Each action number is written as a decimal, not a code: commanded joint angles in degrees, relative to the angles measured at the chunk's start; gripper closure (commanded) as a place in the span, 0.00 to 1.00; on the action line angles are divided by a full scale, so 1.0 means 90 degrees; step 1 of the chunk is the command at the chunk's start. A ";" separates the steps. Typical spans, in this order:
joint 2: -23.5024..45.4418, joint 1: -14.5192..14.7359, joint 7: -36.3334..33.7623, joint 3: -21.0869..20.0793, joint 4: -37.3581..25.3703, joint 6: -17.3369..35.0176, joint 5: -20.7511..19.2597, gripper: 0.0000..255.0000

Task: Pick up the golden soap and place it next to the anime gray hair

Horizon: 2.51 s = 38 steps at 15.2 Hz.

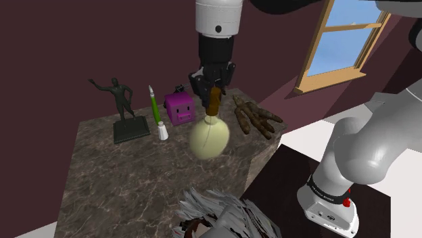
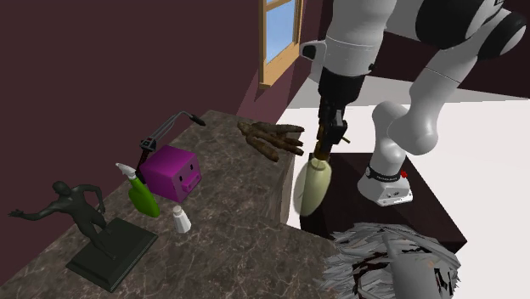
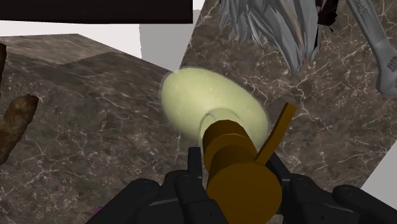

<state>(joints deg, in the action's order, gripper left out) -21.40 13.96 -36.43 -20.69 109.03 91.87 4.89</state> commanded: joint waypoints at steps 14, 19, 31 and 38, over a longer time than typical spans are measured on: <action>-0.0207 0.0068 0.0020 -0.0068 0.1465 0.1274 0.0105 1.00; -0.0203 0.0085 0.0013 -0.0108 0.1887 0.1700 0.0128 1.00; -0.0036 0.0107 -0.0037 -0.0235 0.2776 0.2751 0.0149 1.00; 0.0158 0.0104 -0.0091 -0.0323 0.3199 0.3362 0.0131 1.00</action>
<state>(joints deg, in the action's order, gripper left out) -20.17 14.92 -37.24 -23.54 137.41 121.47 6.11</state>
